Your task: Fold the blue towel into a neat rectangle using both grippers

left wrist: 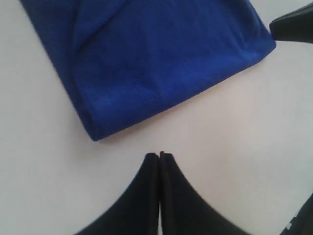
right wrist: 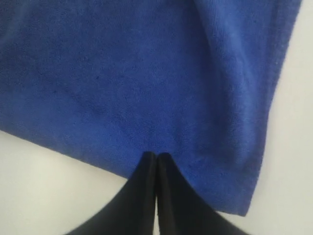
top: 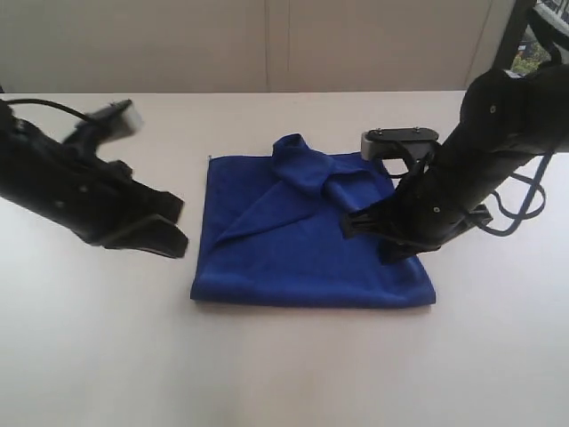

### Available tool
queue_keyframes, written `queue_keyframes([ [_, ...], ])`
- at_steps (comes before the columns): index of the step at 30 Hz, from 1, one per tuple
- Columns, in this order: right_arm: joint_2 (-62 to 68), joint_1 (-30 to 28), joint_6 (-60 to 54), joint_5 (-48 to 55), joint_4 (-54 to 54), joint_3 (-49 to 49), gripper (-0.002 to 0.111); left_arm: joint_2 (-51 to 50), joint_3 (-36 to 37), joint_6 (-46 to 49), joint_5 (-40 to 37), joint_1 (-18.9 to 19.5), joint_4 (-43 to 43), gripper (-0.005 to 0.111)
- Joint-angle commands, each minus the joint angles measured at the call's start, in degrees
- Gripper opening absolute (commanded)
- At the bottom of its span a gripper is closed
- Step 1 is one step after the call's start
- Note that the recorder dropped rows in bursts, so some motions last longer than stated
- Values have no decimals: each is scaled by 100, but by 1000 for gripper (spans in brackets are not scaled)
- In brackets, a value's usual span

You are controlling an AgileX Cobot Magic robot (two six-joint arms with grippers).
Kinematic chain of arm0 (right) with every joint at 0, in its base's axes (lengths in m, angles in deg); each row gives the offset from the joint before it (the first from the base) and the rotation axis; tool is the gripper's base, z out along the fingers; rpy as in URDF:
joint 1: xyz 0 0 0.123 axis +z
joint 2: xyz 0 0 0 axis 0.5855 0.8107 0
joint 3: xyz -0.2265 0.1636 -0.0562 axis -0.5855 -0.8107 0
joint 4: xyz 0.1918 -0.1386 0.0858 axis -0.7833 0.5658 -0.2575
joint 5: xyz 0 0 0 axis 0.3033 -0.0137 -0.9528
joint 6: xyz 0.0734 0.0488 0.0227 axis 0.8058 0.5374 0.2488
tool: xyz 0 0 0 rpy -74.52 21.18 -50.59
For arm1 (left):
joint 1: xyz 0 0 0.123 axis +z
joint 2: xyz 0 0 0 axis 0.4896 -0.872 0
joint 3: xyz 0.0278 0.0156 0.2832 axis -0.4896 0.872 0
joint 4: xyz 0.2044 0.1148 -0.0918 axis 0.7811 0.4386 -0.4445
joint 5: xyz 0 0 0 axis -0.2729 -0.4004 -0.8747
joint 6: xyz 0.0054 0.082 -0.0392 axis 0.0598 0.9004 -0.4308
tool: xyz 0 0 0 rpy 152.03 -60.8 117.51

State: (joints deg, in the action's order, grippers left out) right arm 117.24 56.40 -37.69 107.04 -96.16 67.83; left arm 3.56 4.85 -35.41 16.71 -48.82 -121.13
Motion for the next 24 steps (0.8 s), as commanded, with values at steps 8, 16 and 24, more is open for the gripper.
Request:
queue_keyframes([
  [8, 398, 8, -807, -222, -1158, -44, 0, -1597, -900, -176, 962, -1263, -550, 0],
  [16, 666, 8, -1256, -293, -1949, -81, 0, -2206, -1002, -174, 1047, -1440, -605, 0],
  [24, 881, 8, -1638, -202, -2320, -154, 0, -2333, -1002, -174, 1073, -1440, -403, 0],
])
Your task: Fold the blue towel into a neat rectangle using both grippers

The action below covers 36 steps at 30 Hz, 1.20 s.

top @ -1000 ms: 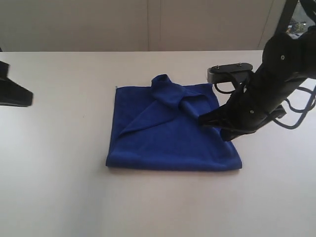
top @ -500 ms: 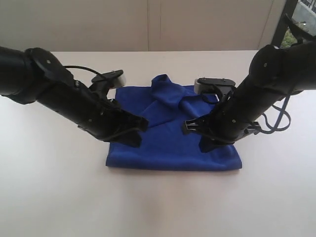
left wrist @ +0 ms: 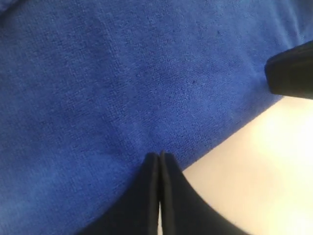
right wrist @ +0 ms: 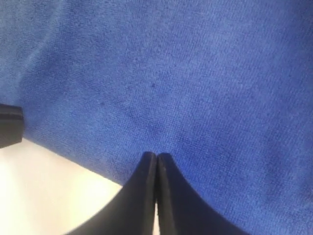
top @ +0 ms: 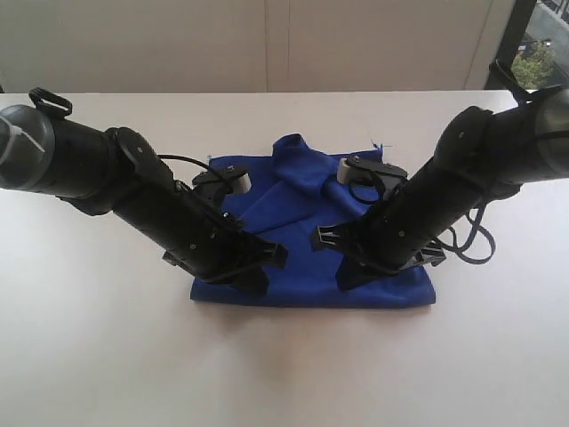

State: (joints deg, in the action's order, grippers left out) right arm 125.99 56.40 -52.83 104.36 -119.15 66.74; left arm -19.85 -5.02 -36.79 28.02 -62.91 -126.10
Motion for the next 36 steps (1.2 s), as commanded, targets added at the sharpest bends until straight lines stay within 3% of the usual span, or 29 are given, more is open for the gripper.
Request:
queue_keyframes([
  [1, 6, 8, -123, 77, 84, -102, 0, 4, 12, -35, -57, -31, 285, 0],
  [11, 6, -5, 4, -161, 640, -397, 0, -95, 317, -35, 175, -19, 445, 0],
  [21, 6, -5, 1215, -161, 1728, -397, 0, -95, 312, -35, 175, -19, 616, 0],
  [29, -151, -5, 1320, -137, 1816, -397, 0, -95, 312, -246, 175, -19, 936, 0],
  [36, -268, -5, 1819, -125, 2598, -411, 0, -95, 385, -312, 198, -19, 977, 0],
])
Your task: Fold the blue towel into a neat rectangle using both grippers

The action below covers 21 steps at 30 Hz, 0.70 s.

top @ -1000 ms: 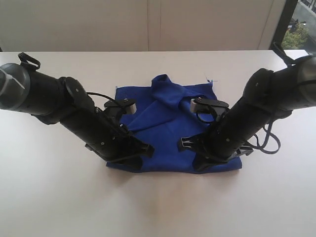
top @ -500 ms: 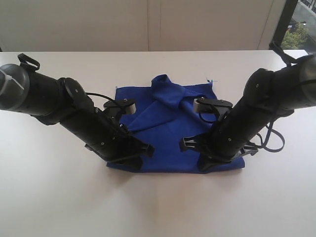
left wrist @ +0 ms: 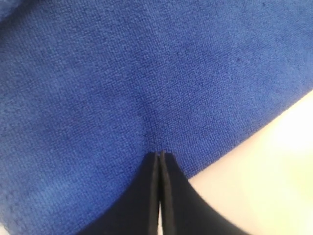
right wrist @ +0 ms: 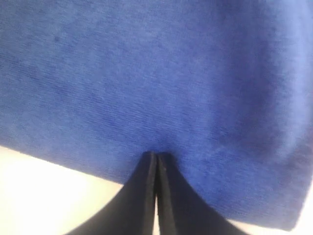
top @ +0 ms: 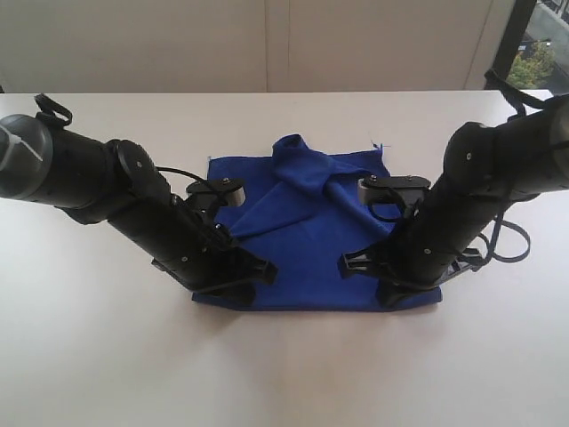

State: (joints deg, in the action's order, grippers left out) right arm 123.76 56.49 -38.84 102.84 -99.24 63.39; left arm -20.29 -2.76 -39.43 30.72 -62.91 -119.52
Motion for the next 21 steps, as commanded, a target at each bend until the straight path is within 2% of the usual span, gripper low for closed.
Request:
queue_keyframes([
  [1, -21, -14, 611, -19, 806, -90, 0, -51, 180, -48, -59, -19, 319, 0],
  [10, -13, -14, 1913, 226, 2329, -90, 0, -51, 272, -48, -10, -19, 329, 0],
  [21, -13, -14, 2492, 495, 3137, -90, 0, -51, 272, -48, -10, -19, 329, 0],
])
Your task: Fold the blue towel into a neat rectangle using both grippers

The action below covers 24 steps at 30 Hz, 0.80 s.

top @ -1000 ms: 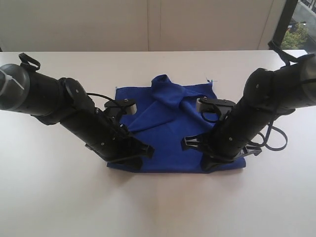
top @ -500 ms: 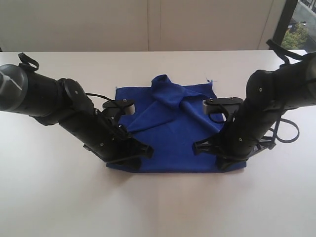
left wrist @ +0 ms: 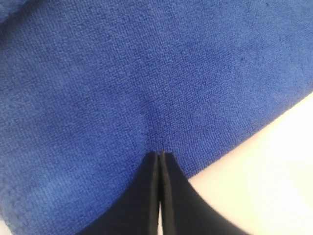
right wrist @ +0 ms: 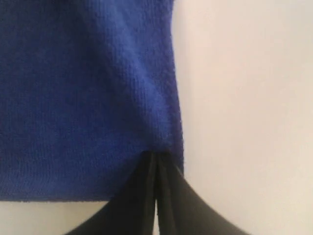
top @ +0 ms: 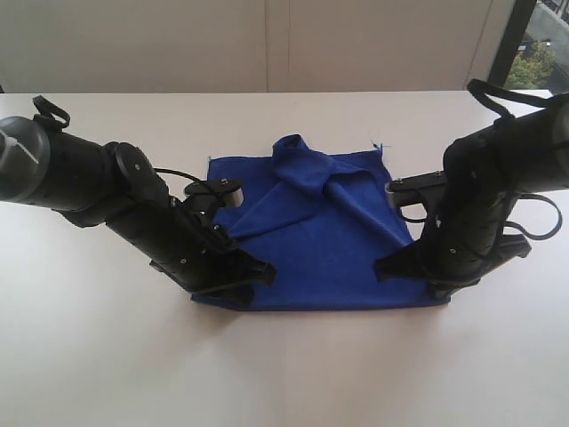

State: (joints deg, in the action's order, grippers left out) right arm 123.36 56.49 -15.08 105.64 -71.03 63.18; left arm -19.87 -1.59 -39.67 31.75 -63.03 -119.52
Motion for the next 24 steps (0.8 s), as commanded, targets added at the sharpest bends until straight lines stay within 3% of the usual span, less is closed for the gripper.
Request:
queue_keyframes([
  [1, 27, -14, 116, 216, 316, -68, 0, -93, 156, -25, -113, -8, 329, 0],
  [14, 27, -14, 116, 195, 283, -68, 0, 442, 79, -25, 43, -8, 315, 0],
  [24, 27, -14, 116, 195, 262, -68, 0, -16, 90, -25, 32, -8, 376, 0],
])
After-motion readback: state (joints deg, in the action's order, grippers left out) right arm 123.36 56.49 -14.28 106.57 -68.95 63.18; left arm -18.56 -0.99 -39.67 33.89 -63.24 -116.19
